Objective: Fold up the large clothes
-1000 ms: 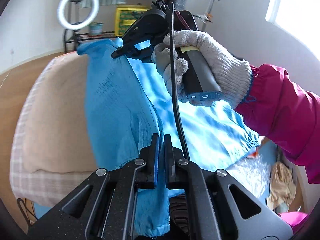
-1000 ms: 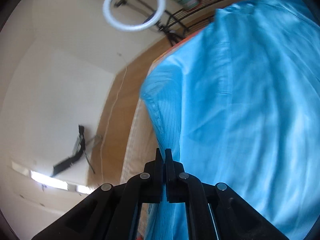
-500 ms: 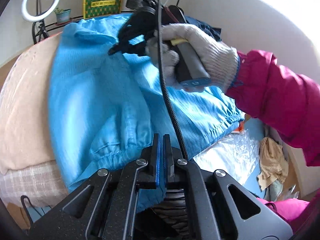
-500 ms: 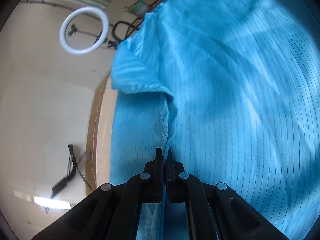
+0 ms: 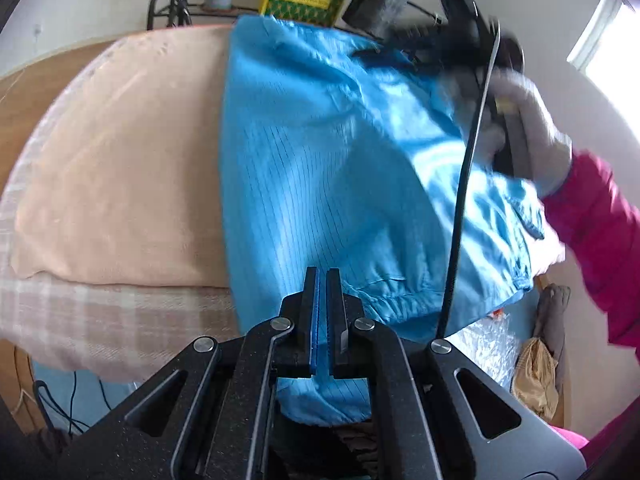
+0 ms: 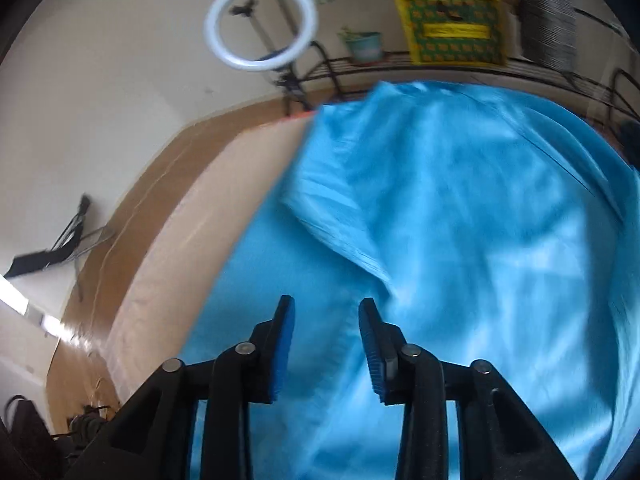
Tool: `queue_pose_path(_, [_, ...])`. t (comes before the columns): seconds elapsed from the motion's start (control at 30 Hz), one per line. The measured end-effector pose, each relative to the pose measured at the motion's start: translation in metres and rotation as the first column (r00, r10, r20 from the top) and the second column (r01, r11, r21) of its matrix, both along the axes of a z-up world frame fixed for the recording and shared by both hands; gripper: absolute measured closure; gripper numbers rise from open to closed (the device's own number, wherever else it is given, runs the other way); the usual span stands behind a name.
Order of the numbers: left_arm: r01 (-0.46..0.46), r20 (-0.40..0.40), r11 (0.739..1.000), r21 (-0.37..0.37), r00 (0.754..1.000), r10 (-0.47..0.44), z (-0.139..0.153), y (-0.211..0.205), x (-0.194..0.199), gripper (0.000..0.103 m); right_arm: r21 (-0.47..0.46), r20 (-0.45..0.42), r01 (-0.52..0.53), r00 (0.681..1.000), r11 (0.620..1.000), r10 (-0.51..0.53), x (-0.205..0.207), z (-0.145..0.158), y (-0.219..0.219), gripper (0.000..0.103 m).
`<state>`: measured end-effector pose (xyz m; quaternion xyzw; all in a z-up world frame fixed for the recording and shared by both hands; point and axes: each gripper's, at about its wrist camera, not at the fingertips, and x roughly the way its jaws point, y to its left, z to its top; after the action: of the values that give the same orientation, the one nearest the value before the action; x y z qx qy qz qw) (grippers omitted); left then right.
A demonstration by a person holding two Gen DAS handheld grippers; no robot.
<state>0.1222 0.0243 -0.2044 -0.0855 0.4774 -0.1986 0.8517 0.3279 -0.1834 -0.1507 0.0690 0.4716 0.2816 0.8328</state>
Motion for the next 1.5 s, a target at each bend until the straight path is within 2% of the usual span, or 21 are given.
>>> queue_pose_path(0.13, [0.025,-0.028,1.0,0.016,0.999,-0.024,-0.02,-0.009,0.004,0.103,-0.031,-0.015,-0.108,0.994,0.994,0.107,0.027,-0.017,0.061,0.076])
queue_pose_path(0.3, [0.039,-0.051,0.999,0.026,0.998,-0.038,-0.031,-0.009,0.005,0.103,-0.126,-0.022,-0.127,0.992,0.984,0.125,0.055,-0.044,0.104,0.076])
queue_pose_path(0.4, [0.058,-0.042,0.997,0.044,0.998,-0.056,-0.031,-0.009,0.002,0.103,-0.187,0.014,-0.074,0.997,0.98,0.078,0.075,-0.045,0.095,0.076])
queue_pose_path(0.5, [0.066,-0.04,0.997,0.044,0.997,-0.064,-0.031,-0.009,0.004,0.103,-0.201,0.057,0.066,0.997,0.977,-0.055,0.103,-0.037,0.06,0.076])
queue_pose_path(0.6, [0.067,-0.039,0.997,0.04,0.997,-0.065,-0.031,-0.009,0.005,0.103,-0.227,0.081,0.228,0.973,0.947,-0.215,0.13,-0.028,0.015,0.075])
queue_pose_path(0.7, [0.063,-0.04,0.997,0.033,0.997,-0.062,-0.031,-0.011,0.006,0.103,-0.187,0.059,0.244,0.97,0.952,-0.237,0.131,-0.018,-0.009,0.072])
queue_pose_path(0.8, [0.051,-0.048,0.999,0.01,0.998,-0.051,-0.027,-0.007,0.005,0.103,-0.104,0.033,0.211,0.977,0.972,-0.208,0.112,-0.003,-0.027,0.065])
queue_pose_path(0.87, [0.039,-0.041,0.999,-0.001,0.998,-0.039,-0.021,0.001,0.001,0.103,-0.051,0.015,0.169,0.986,0.984,-0.169,0.091,0.009,-0.034,0.065])
queue_pose_path(1.0, [-0.003,-0.006,1.0,0.005,1.0,0.003,-0.001,0.017,-0.013,0.103,0.011,0.026,0.129,0.991,0.992,-0.129,0.033,0.035,-0.052,0.065])
queue_pose_path(1.03, [-0.019,-0.001,1.0,-0.005,1.0,0.019,0.003,0.021,-0.016,0.103,0.032,0.027,0.125,0.992,0.992,-0.125,0.018,0.04,-0.057,0.063])
queue_pose_path(1.07, [-0.036,-0.001,0.999,-0.014,0.999,0.036,0.006,0.026,-0.018,0.103,0.049,0.027,0.126,0.991,0.991,-0.128,0.004,0.043,-0.063,0.058])
queue_pose_path(1.1, [-0.054,-0.005,0.998,-0.022,0.999,0.054,0.008,0.031,-0.02,0.101,0.067,0.023,0.128,0.991,0.99,-0.129,-0.013,0.046,-0.068,0.05])
queue_pose_path(1.13, [-0.069,-0.016,0.997,-0.034,0.998,0.068,0.008,0.035,-0.022,0.097,0.076,0.016,0.128,0.992,0.989,-0.129,-0.027,0.047,-0.072,0.048])
queue_pose_path(1.17, [-0.081,-0.033,0.996,-0.045,0.996,0.08,0.008,0.039,-0.023,0.081,0.084,0.005,0.127,0.992,0.988,-0.128,-0.041,0.046,-0.077,0.047])
queue_pose_path(1.2, [-0.092,-0.041,0.994,-0.055,0.995,0.09,0.007,0.041,-0.023,0.062,0.091,-0.018,0.122,0.993,0.988,-0.121,-0.063,0.042,-0.079,0.047])
queue_pose_path(1.23, [-0.104,-0.046,0.992,-0.078,0.994,0.1,0.006,0.043,-0.024,0.056,0.093,-0.039,0.116,0.993,0.989,-0.113,-0.074,0.037,-0.08,0.047])
queue_pose_path(1.33, [-0.131,-0.112,0.979,-0.157,0.987,0.114,-0.004,0.049,-0.021,0.055,0.111,-0.135,0.108,0.987,0.988,-0.092,-0.126,0.01,-0.08,0.047])
queue_pose_path(1.43, [-0.142,-0.136,0.978,-0.153,0.983,0.121,-0.015,0.046,-0.02,0.055,0.124,-0.221,0.112,0.972,0.986,-0.083,-0.16,-0.021,-0.076,0.046])
queue_pose_path(1.5, [-0.149,-0.166,0.972,-0.182,0.979,0.118,-0.023,0.046,-0.018,0.055,0.143,-0.275,0.121,0.958,0.982,-0.078,-0.177,-0.042,-0.071,0.046])
